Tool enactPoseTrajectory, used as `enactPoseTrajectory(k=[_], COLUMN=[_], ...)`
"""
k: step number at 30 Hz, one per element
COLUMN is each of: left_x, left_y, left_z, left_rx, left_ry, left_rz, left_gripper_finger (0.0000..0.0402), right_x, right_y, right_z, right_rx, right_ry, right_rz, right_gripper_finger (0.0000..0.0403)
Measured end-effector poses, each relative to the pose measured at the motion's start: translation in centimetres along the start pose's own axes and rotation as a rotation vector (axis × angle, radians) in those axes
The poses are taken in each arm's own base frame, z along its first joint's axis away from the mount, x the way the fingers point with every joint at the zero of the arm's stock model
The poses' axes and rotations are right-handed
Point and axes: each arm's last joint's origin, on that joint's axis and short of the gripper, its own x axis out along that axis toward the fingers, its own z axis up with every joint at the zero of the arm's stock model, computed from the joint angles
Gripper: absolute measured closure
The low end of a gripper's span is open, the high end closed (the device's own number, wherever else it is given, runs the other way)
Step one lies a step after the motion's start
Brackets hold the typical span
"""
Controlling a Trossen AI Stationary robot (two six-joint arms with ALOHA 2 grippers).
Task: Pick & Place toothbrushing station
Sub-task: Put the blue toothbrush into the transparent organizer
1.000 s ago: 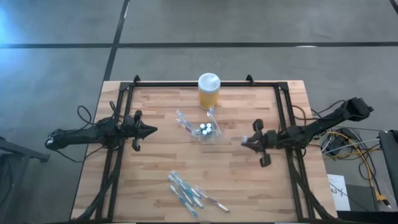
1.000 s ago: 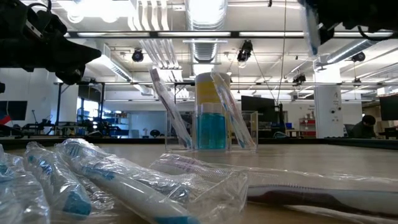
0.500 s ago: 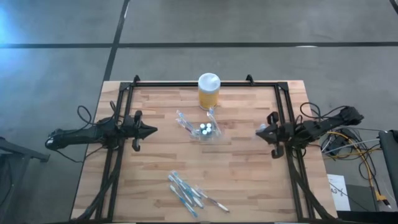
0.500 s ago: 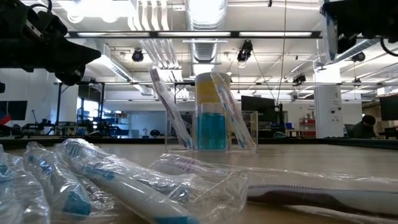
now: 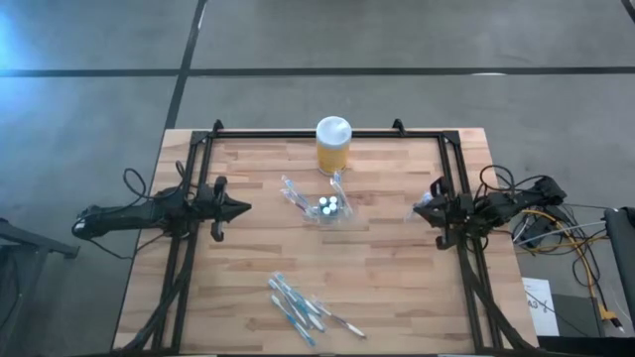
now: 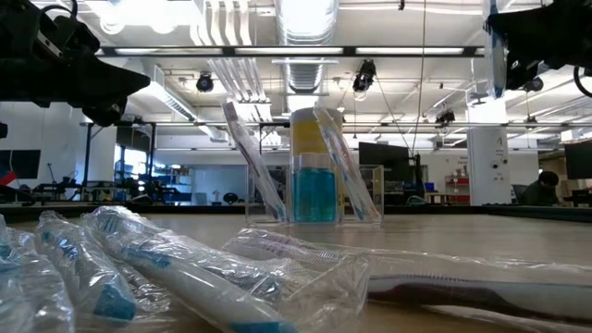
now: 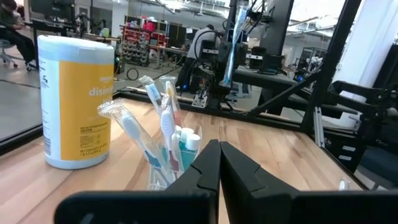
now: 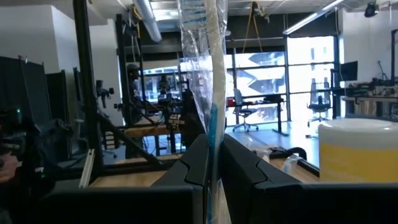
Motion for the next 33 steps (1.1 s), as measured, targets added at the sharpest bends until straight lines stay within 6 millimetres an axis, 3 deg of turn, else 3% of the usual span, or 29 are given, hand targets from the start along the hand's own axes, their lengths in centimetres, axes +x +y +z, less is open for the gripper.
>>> enactPoseTrajectory(k=[8,13,33], left_x=[0.0,0.0,0.0], left_y=[0.0,0.0,0.0], left_z=[0.0,0.0,-0.1], left_rx=[-0.001,-0.001,-0.007], left_ry=[0.001,0.001,0.002], left_rz=[0.0,0.001,0.003], left_gripper_finger=[0.0392,0.0392,0.0392], right_x=[0.0,0.0,4.5], right_y=[-0.1,-0.9,1.3], right_z=[-0.4,-0.7,-1.1], right_rx=[-0.008,0.013,-0.032], right_ry=[0.037,0.063,-0.03], right_rz=[-0.048,-0.341,-0.299], right_gripper_finger=[0.0381,0.0381,0.0381])
